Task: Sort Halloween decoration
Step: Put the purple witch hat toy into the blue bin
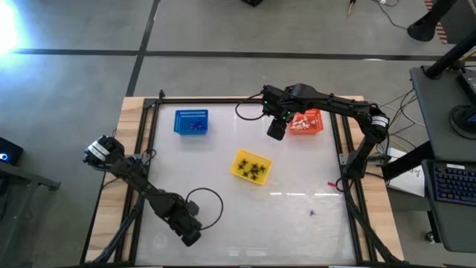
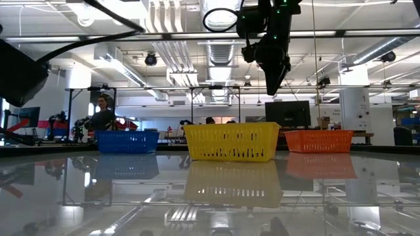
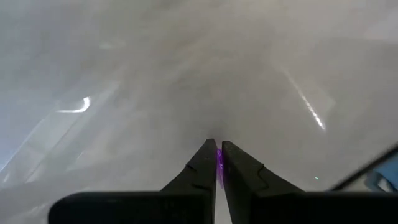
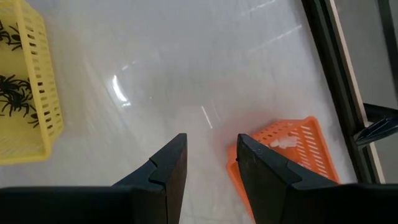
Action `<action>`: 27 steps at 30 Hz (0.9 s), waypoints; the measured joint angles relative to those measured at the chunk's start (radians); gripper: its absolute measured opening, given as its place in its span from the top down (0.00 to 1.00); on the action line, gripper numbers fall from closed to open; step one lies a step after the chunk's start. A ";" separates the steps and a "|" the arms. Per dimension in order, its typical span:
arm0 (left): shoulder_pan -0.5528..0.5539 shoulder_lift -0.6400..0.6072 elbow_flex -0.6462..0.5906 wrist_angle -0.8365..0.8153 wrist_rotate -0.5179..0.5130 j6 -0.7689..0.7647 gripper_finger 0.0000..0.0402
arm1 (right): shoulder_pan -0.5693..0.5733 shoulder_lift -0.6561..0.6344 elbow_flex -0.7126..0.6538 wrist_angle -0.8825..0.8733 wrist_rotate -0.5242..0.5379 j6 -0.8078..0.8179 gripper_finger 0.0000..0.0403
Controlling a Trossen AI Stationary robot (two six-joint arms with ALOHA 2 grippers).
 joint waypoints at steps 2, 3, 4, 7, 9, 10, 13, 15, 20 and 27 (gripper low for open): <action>0.000 -0.008 0.000 0.028 0.000 0.003 1.00 | 0.000 0.000 0.000 0.000 0.000 -0.006 0.67; 0.000 -0.013 0.000 0.038 0.000 0.003 1.00 | 0.000 0.000 0.000 0.000 0.000 -0.009 0.67; 0.000 -0.019 0.000 0.042 -0.003 0.003 1.00 | 0.000 0.000 0.000 0.000 0.000 -0.015 0.67; 0.003 -0.042 0.000 0.038 -0.011 0.003 1.00 | 0.000 0.000 0.000 0.000 0.000 -0.026 0.67; 0.007 -0.064 0.000 0.034 -0.032 0.007 1.00 | 0.000 0.000 0.000 0.000 0.000 -0.028 0.67; 0.012 -0.078 0.000 0.031 -0.045 0.010 1.00 | 0.000 0.000 0.000 0.000 0.000 -0.028 0.67; 0.034 -0.127 0.000 0.003 -0.096 0.017 1.00 | 0.000 0.000 0.000 0.000 0.000 -0.039 0.67; 0.054 -0.161 0.000 -0.029 -0.129 0.023 1.00 | 0.000 0.000 0.000 0.000 0.000 -0.042 0.67; 0.135 -0.237 0.000 -0.144 -0.171 0.077 1.00 | 0.000 0.000 0.000 0.000 0.000 -0.053 0.67; 0.302 -0.328 0.000 -0.286 -0.202 0.237 1.00 | 0.000 0.000 0.000 0.000 0.000 -0.053 0.67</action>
